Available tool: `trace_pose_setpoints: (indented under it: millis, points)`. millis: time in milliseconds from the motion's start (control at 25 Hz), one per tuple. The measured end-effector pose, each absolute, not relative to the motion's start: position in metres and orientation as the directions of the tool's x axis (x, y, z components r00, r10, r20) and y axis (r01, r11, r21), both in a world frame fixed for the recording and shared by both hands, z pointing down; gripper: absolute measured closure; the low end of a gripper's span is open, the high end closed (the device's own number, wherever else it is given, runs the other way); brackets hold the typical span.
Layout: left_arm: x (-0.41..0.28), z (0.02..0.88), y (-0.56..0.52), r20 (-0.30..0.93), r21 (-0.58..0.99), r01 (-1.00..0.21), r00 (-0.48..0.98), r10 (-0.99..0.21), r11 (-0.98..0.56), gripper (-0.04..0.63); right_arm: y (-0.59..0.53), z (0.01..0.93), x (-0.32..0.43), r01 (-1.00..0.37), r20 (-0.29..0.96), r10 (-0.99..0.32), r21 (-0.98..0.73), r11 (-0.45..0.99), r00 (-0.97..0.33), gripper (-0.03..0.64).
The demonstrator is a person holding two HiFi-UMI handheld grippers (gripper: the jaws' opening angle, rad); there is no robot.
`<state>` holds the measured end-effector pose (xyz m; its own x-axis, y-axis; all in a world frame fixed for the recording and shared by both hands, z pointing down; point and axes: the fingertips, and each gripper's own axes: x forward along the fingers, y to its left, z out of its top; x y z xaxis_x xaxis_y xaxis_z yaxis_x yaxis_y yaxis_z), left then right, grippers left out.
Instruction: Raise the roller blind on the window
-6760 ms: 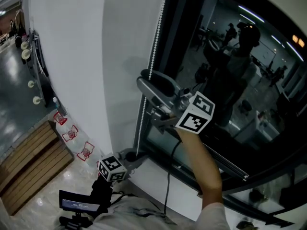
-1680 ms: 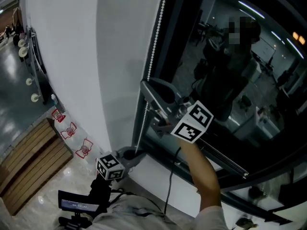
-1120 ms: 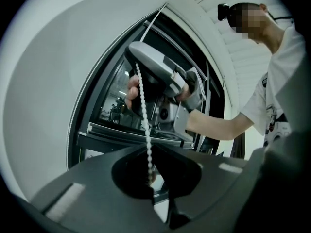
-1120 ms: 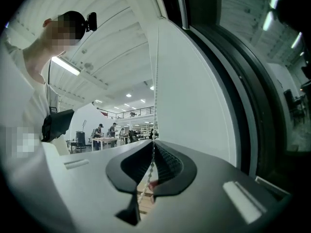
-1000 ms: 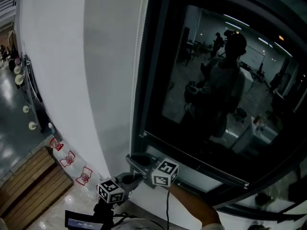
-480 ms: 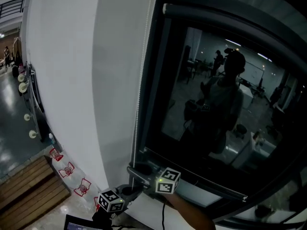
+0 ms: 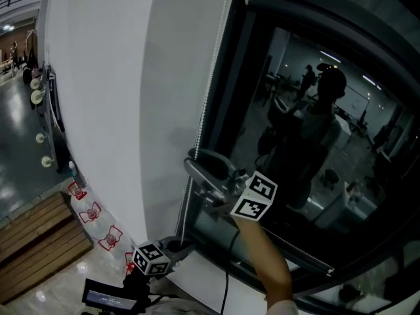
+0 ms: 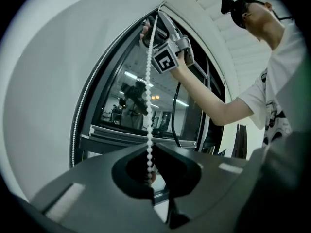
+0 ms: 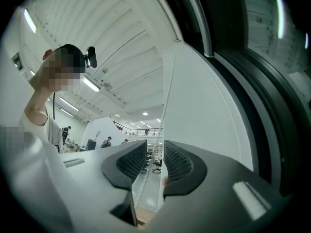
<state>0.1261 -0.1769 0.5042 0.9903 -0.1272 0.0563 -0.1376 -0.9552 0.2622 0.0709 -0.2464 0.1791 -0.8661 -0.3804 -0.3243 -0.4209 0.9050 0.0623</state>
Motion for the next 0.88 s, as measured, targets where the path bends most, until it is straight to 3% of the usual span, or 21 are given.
trace_pose_setpoints:
  millis: [440, 880]
  points:
    - [0.122, 0.502, -0.175, 0.043, 0.268, -0.146, 0.989, -0.140, -0.952, 0.597, -0.239, 0.068, 0.062, -0.398, -0.384, -0.295, 0.224, 0.890, -0.875, 0.522]
    - [0.121, 0.504, -0.177, 0.043, 0.280, -0.153, 0.988, -0.147, -0.948, 0.597, -0.241, 0.002, 0.063, -0.400, -0.422, -0.263, 0.277, 0.874, -0.868, 0.523]
